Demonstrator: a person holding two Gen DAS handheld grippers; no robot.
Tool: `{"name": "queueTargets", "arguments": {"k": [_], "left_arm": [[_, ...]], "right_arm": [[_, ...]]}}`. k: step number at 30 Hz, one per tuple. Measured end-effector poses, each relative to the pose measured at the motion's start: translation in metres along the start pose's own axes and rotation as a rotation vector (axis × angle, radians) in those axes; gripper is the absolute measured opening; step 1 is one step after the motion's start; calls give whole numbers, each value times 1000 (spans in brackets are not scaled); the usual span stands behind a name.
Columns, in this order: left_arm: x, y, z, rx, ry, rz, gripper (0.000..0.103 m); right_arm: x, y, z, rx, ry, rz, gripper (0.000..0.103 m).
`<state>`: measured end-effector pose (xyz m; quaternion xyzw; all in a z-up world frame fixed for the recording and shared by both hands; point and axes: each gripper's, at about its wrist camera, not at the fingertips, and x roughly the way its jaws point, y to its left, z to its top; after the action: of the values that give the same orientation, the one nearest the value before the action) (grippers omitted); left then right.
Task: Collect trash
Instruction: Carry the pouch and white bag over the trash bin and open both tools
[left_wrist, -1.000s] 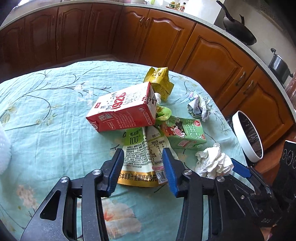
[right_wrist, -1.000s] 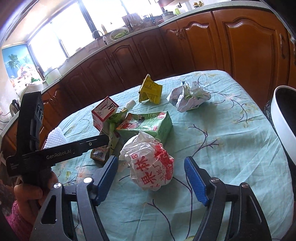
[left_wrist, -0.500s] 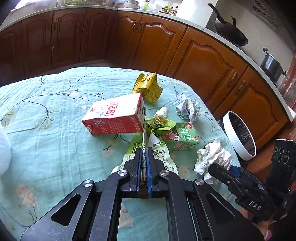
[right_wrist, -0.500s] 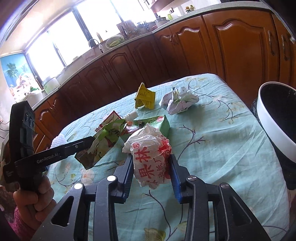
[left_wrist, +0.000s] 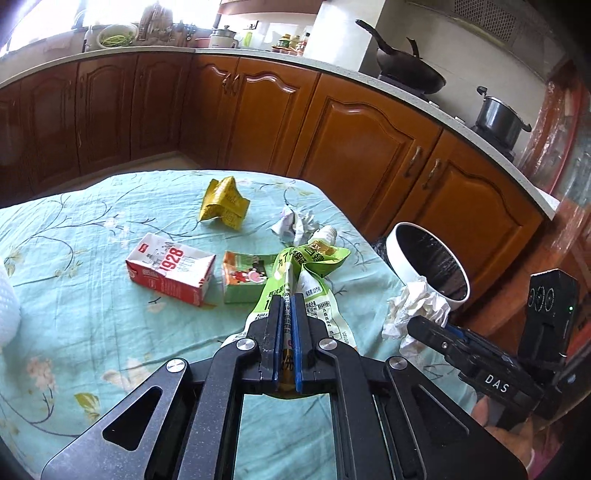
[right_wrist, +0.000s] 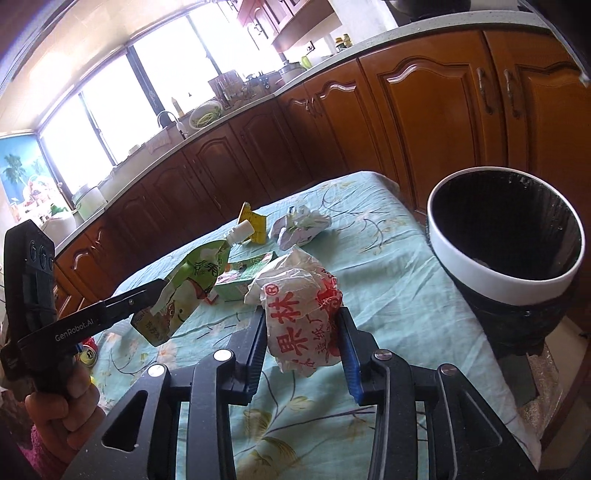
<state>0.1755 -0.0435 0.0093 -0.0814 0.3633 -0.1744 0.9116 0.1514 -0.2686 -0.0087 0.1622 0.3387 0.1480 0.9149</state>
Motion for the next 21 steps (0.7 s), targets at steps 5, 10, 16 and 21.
{"name": "queueTargets", "arguments": {"k": [5,10,16,21], "left_arm": [[10,-25,0,46,14,-26,3],[19,-48,1,80,22,-50,4],[30,-76,5,118,30,-77,4],[41,-99,10,148,36,-100,3]], "right_arm": [[-18,-24,3,34,-30,-42,37],[-31,-48,7,69,-57,-83,37],[-44,-74,10,100,-81,-122,37],[-51,-92,14,120,-99,-151,37]]}}
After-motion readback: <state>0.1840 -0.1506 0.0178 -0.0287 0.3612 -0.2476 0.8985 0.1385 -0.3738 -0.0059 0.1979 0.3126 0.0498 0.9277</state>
